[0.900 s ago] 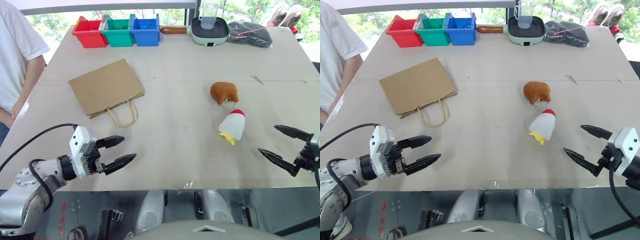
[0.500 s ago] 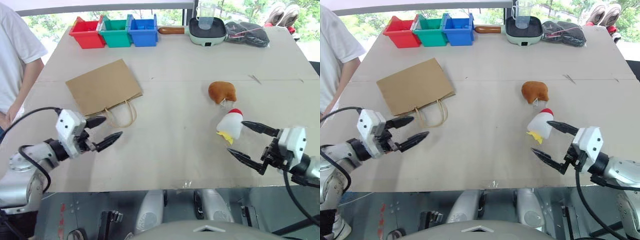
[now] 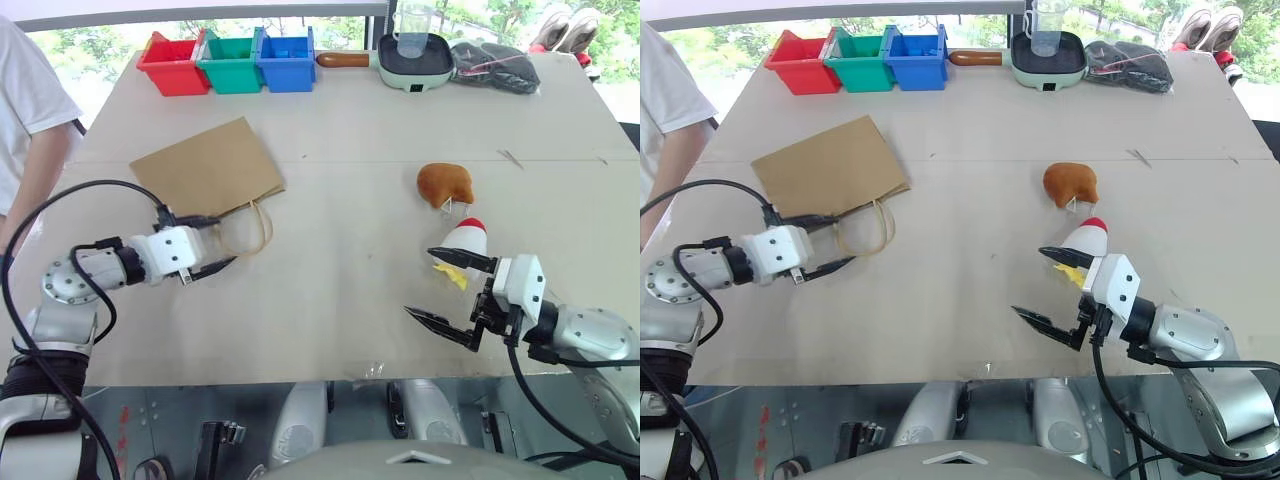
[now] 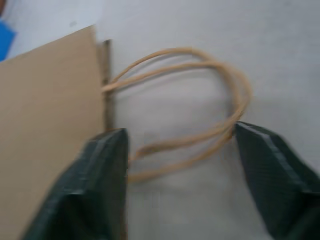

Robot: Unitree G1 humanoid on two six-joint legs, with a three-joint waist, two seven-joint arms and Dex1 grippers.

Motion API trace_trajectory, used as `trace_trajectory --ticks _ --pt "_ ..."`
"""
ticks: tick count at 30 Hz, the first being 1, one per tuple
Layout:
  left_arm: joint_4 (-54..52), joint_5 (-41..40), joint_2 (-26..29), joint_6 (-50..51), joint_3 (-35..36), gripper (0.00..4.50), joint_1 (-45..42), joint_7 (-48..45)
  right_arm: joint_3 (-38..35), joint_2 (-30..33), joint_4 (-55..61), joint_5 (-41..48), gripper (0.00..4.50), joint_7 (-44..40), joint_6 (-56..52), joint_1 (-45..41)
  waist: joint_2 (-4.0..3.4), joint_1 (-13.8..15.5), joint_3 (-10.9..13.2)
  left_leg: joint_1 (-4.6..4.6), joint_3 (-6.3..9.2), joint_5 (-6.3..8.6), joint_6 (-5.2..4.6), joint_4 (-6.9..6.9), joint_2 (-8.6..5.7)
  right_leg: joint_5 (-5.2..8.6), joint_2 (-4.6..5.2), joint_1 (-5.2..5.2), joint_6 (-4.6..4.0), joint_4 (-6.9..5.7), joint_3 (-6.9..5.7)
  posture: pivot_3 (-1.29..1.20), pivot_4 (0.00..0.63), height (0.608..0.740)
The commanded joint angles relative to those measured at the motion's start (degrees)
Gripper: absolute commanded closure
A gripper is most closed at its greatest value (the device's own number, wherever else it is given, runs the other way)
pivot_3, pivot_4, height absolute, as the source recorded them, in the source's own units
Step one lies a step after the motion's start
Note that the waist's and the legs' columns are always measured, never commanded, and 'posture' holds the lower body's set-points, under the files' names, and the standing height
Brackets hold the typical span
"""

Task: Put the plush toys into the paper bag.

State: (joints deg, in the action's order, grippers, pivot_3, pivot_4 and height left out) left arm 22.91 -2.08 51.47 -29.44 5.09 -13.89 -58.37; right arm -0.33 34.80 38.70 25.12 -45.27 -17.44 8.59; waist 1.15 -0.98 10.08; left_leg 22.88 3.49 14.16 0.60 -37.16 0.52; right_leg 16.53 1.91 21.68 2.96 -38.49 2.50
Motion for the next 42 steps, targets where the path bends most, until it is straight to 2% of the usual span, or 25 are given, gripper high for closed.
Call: trace_trajectory --ticks 1,2,3,4,5,7,8,9,12,13,16,21,24,28,30,37,42 --pt "-0.69 -5.46 -1.49 1.76 0.55 2.68 -1.76 -1.82 0.58 -0.62 2.20 -0.87 0.00 1.74 0.88 0.02 0.00 0.02 0.00 0.00 -0.01 0.00 0.00 0.00 0.00 0.00 -0.01 0.00 0.00 -0.03 -0.03 0.00 0.150 0.740" --pt "-1.01 -7.27 -2.16 4.02 1.05 2.96 -2.15 -2.06 0.85 -0.74 2.20 -1.17 0.00 2.05 0.89 -0.15 -0.01 0.04 0.00 -0.02 -0.03 0.00 0.00 -0.01 0.00 0.00 -0.01 0.00 0.00 -0.07 -0.04 0.00 0.150 0.740" --pt "-2.17 -10.66 -3.00 9.21 1.82 3.60 -2.48 -2.72 1.03 -1.18 2.14 -0.58 0.00 2.67 0.08 -0.72 0.00 0.04 0.00 -0.04 -0.02 0.00 0.00 -0.04 0.00 0.00 -0.01 0.00 0.00 -0.15 -0.04 0.00 0.150 0.740" --pt "-5.05 -17.09 -4.23 17.88 3.17 3.98 -2.61 -3.18 1.11 -1.68 1.56 0.04 0.53 3.65 -1.34 -1.80 0.00 -0.04 0.00 -0.04 -0.01 0.00 0.00 -0.14 0.01 0.01 -0.02 0.00 0.00 -0.28 -0.06 0.00 0.150 0.740" --pt "-8.30 -23.55 -5.19 25.73 4.52 4.47 -2.70 -3.37 1.24 -2.16 0.94 0.10 0.81 4.53 -2.17 -2.82 0.00 -0.12 0.01 -0.05 0.00 0.00 0.00 -0.17 0.01 0.01 -0.03 0.00 0.00 -0.33 -0.06 0.00 0.150 0.740" --pt "-15.63 -33.93 -5.29 40.21 6.09 4.50 -1.55 -3.98 2.37 -2.67 0.56 0.41 1.83 4.73 -3.37 -4.54 0.07 -0.23 0.03 -0.06 0.10 0.00 0.00 -0.26 0.03 0.01 -0.03 -0.02 0.00 -0.43 -0.04 0.00 0.150 0.740" --pt "-18.37 -36.34 -5.17 43.78 6.52 4.50 -0.89 -4.13 3.02 -3.27 0.24 0.31 2.40 5.30 -3.87 -5.57 0.07 -0.24 0.03 -0.07 0.18 -0.01 0.00 -0.28 0.05 0.00 -0.03 -0.02 0.00 -0.43 -0.05 0.00 0.150 0.740" --pt "-21.21 -39.19 -5.12 48.06 6.82 4.50 -0.31 -3.74 4.24 -4.09 -0.49 -0.09 2.71 5.77 -4.31 -7.05 0.08 -0.31 0.03 -0.10 0.21 -0.01 0.00 -0.28 0.05 0.01 -0.02 -0.03 0.00 -0.43 -0.04 0.00 0.150 0.740" --pt "-28.69 -44.75 -6.33 57.16 6.79 4.50 0.37 -0.88 10.23 -6.95 -5.37 -4.31 4.19 6.75 -4.55 -13.14 0.06 -0.83 0.03 -0.14 0.21 -0.01 0.01 -0.27 0.05 0.01 -0.02 -0.04 0.00 -0.43 0.00 0.00 0.150 0.740" --pt "-31.03 -46.25 -7.17 59.31 6.53 4.50 0.33 0.36 12.29 -8.36 -7.44 -5.19 4.45 6.96 -5.31 -15.74 0.05 -1.01 0.04 -0.14 0.22 -0.01 0.01 -0.27 0.05 0.01 -0.03 -0.04 0.00 -0.44 -0.01 0.00 0.150 0.740" --pt "-36.00 -50.65 -10.18 64.97 6.53 4.50 -0.44 4.89 17.29 -12.76 -14.59 -8.34 4.45 7.57 -5.73 -23.10 0.06 -1.15 0.04 -0.13 0.26 -0.01 0.02 -0.27 0.03 0.00 -0.05 -0.03 -0.01 -0.44 -0.01 0.00 0.150 0.740" --pt "-44.66 -59.05 -16.76 71.61 6.10 4.50 -1.14 13.36 26.12 -23.92 -37.32 -16.54 4.45 7.16 -0.86 -37.73 0.06 -1.45 0.03 -0.16 0.26 -0.03 0.05 -0.26 0.02 -0.01 -0.08 0.01 -0.02 -0.50 0.01 0.00 0.150 0.740" --pt "-47.61 -61.14 -18.56 72.34 6.07 4.50 -1.05 15.16 29.13 -26.75 -46.61 -19.61 4.45 5.20 2.45 -40.49 0.06 -0.99 0.03 -0.15 0.37 -0.07 0.12 -0.23 0.02 -0.01 -0.10 0.01 -0.02 -0.46 -0.08 0.00 0.150 0.740" --pt "-49.56 -64.10 -20.31 73.02 6.20 4.50 -1.64 17.63 28.76 -31.30 -56.56 -20.51 4.45 4.68 7.17 -43.05 0.06 -1.19 0.04 -0.07 0.28 -0.07 0.12 -0.23 -0.12 0.00 0.05 0.01 -0.02 -0.36 0.01 0.00 0.150 0.740" --pt "-47.74 -67.52 -20.55 73.00 9.70 4.50 -3.22 20.62 28.87 -32.12 -61.50 -21.70 4.45 4.04 9.44 -43.09 0.06 -1.40 0.04 -0.14 0.27 -0.07 0.11 -0.24 -0.13 -0.01 0.03 0.01 -0.01 -0.43 0.03 0.00 0.150 0.740" --pt "-42.34 -82.41 -18.87 74.47 19.21 4.50 -8.46 31.54 27.50 -32.31 -62.23 -22.09 4.45 3.40 10.08 -39.23 0.08 -1.33 -0.01 -0.22 0.49 -0.09 0.16 -0.24 -0.10 -0.01 -0.08 -0.03 -0.03 -0.55 -0.10 0.00 0.150 0.740" --pt "-43.33 -83.76 -16.82 76.01 19.29 4.50 -6.84 31.20 26.60 -31.82 -60.57 -23.10 4.45 3.73 10.57 -38.46 0.08 -1.29 -0.02 -0.21 0.50 -0.09 0.16 -0.23 -0.17 -0.01 0.00 -0.06 -0.03 -0.48 -0.09 0.00 0.150 0.740"
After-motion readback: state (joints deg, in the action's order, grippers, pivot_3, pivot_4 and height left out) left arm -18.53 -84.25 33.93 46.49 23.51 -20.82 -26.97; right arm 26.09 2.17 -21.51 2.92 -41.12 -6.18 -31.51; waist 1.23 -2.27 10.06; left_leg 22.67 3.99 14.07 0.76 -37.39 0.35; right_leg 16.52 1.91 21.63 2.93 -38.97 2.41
